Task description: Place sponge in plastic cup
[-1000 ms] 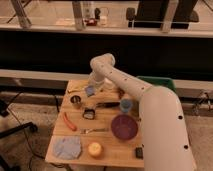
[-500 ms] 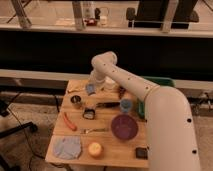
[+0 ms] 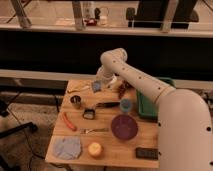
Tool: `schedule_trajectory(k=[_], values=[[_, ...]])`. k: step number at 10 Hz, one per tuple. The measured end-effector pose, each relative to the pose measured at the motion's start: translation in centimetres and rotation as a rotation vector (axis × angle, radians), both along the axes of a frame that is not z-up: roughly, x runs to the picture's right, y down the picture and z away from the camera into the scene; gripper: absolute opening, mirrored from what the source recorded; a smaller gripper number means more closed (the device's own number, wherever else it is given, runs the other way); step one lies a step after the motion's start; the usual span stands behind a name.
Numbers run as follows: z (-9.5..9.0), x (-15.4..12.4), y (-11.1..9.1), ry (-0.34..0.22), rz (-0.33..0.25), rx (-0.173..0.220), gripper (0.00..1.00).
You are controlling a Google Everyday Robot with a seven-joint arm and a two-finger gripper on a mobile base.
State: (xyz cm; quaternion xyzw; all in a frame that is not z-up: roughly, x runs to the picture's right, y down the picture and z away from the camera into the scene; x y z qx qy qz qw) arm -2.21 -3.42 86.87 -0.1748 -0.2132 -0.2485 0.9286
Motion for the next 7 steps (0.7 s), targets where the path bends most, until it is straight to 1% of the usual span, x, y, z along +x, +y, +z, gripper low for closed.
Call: schedule_trajectory(k=[2,3,4,6,7], values=[[-0.2,1.5,0.8,0.010,0.024,-0.009,0.00],[-0.5,3.2,1.1,0.020,0.043,-0.011,0.00],[-0.8,4.0,1.4,0.025,0.056,-0.015,0.00],[-1.3,4.2,1.9,0.031,0.080,-0.022,0.00],[-1.5,4.8,2.3,0.036,0.093,-0.025,0.00]])
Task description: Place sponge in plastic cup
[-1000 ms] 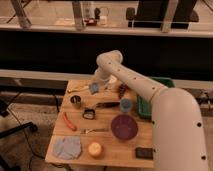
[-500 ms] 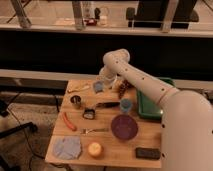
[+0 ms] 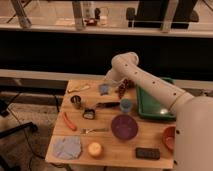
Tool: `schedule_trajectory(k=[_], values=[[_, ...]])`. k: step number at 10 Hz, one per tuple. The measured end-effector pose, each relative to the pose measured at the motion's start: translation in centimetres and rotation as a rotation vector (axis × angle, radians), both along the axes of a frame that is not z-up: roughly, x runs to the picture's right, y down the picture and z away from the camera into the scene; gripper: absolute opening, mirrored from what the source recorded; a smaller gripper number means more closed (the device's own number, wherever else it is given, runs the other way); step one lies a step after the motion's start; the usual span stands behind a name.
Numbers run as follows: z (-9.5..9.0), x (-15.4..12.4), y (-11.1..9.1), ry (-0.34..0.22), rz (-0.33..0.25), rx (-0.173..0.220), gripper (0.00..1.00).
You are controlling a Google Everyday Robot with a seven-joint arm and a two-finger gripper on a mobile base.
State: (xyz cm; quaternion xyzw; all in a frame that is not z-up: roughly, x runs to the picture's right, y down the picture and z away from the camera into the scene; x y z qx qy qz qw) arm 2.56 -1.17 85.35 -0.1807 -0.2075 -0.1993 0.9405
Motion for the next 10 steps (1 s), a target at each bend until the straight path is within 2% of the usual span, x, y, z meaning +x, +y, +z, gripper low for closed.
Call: schedule_trajectory(k=[3,5,10], values=[[-0.5,3.6,1.4,0.023,0.038,-0.003,0.00],[-0.7,4.6,2.4,0.037,0.057,-0.006,0.00],[0.9,8.4,5.0,0.091,0.069,-0.034,0.00]])
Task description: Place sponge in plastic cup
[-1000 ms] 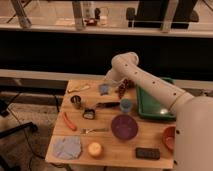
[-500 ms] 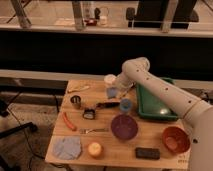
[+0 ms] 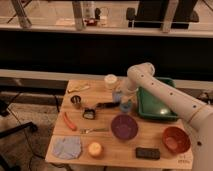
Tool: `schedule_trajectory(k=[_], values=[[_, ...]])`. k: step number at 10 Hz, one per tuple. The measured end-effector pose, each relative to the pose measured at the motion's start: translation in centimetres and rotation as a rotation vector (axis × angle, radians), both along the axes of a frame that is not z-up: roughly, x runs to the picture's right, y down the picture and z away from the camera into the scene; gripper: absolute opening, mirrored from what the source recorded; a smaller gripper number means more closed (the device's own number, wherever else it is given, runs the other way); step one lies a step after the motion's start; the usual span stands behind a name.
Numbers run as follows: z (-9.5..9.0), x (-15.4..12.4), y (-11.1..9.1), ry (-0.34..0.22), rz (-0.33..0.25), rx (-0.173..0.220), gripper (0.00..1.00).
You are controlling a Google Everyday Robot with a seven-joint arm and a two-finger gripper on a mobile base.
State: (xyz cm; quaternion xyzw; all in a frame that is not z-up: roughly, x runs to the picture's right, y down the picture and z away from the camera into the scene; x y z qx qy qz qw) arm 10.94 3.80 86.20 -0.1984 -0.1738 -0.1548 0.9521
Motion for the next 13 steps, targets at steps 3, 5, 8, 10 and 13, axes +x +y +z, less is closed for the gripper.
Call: schedule_trajectory(k=[3,5,8,10,13], values=[[0.7,0.5,0.6,0.013,0.001,-0.011,0.00],[0.9,1.1,0.9,0.016,-0.001,-0.018,0.00],[0.7,2.2,1.1,0.020,0.003,-0.024,0.09],[0.4,2.0,1.1,0.014,0.000,-0.024,0.30],[-0.1,3.4,1.2,0.016,0.003,-0.027,0.61]])
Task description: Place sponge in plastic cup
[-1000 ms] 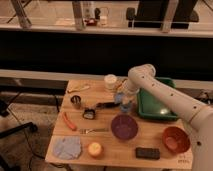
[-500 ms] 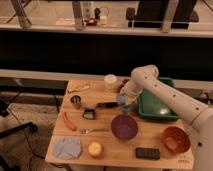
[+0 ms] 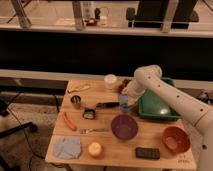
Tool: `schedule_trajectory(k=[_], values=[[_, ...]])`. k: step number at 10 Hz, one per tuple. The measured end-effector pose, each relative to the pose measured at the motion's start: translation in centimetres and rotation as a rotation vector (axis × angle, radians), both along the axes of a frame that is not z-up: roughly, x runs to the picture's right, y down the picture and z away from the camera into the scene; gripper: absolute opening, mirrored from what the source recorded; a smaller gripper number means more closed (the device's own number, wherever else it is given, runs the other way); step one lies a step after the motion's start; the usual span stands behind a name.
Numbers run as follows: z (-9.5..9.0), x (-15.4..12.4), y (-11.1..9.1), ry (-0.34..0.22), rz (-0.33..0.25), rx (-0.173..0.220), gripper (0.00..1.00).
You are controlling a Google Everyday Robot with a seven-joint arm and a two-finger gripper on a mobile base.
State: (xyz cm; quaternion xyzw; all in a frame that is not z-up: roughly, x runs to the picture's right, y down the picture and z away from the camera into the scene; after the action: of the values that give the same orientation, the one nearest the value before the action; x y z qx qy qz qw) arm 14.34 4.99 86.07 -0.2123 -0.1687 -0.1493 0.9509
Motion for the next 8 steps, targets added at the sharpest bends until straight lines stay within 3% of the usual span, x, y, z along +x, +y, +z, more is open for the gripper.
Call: schedule_trajectory(k=[1,3,6,8], values=[[-0.10,-0.08,-0.03,-0.003,-0.002,0.000,0.70],[-0.21,0.01,0.03,-0.006,-0.005,-0.003,0.80],[-0.40,0.44,0.21,-0.006,-0.005,-0.006,0.63],[-0.59,0.75,0.32,-0.005,-0.005,-0.009,0.62]])
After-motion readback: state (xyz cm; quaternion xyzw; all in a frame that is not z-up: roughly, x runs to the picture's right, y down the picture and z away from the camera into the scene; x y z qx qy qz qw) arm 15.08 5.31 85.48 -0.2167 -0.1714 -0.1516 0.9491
